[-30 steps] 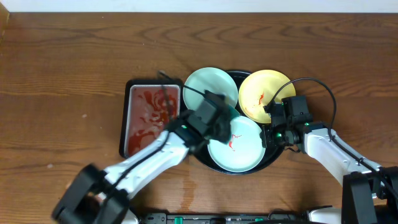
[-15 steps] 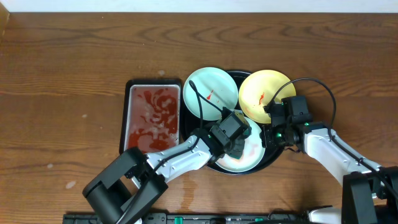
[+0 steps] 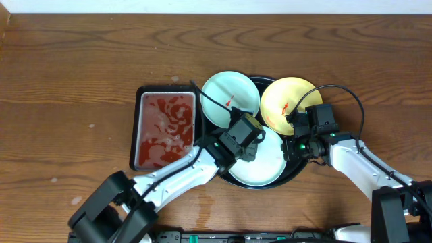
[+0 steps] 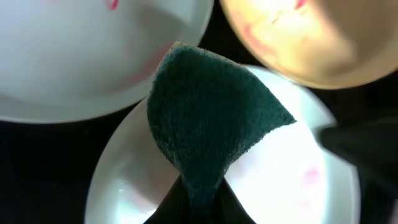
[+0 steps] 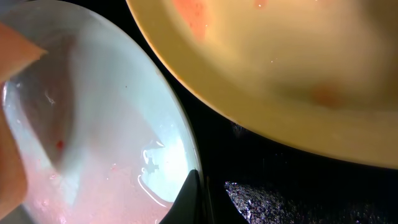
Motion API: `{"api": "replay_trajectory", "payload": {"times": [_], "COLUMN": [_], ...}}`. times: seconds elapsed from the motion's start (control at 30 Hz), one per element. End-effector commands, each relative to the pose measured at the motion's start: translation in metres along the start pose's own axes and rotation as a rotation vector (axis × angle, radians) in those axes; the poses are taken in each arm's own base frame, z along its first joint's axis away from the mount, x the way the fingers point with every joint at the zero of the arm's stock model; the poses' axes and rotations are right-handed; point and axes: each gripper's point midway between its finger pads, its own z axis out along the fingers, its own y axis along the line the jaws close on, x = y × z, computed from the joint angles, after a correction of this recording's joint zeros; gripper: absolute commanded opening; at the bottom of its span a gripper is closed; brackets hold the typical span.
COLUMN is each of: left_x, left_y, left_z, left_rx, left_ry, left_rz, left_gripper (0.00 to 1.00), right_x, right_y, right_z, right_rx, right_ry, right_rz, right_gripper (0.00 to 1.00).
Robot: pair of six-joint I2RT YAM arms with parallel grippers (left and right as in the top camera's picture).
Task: Clean dirty plates on tray and stack at the side
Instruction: 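Scrub the front white plate with the sponge while right gripper holds rim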
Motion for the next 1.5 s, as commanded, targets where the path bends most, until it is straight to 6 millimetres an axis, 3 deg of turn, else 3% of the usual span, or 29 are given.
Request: {"api": "replay_trajectory", "payload": {"times": [0.0,0.33,0.47,0.63,0.77,1.13,1.47], "left_x": [0.006,0.036,0.041,0.032,0.027,0.005,0.026], "left_y": [-0.009,-0.030,-0.015,0.028,0.044,0.008,-0.008], "left_z": [0.002,0.029,0.035,0.034,0.032,-0.011,0.016], "left_rx": [0.054,0.070,0.008,-0.162,-0.189,-0.025,-0.015], "left_ry": [0.029,0.077,0.090,0.068,0.083,0.017,0.055], "left_rz": [-0.029,0.020,0.054,0.096,0.071,0.011,0.017], "left_gripper": [0.07,0.08,0.08,0.08,0.08,0.08,0.08], "right_x": [0.002,0.002,0.002,0.002,0.002,0.002,0.002], "right_y": [-0.001,-0.001,-0.001,-0.001,-0.001,-0.001,-0.001], "right_z": [0.001,0.001,0.001,0.001,0.001,0.001,0.001], "right_rx": [0.006,0.006,0.006,0.006,0.006,0.006,0.006], "right_ry": [0.004,0.004,0.004,0.006,0.005,0.005,0.005], "right_rz": [-0.003,-0.004,-0.004,-0.003,-0.004,-0.004,-0.003], "right_gripper": [0.01,0.01,0.01,0.01,0.01,0.01,0.01]}}
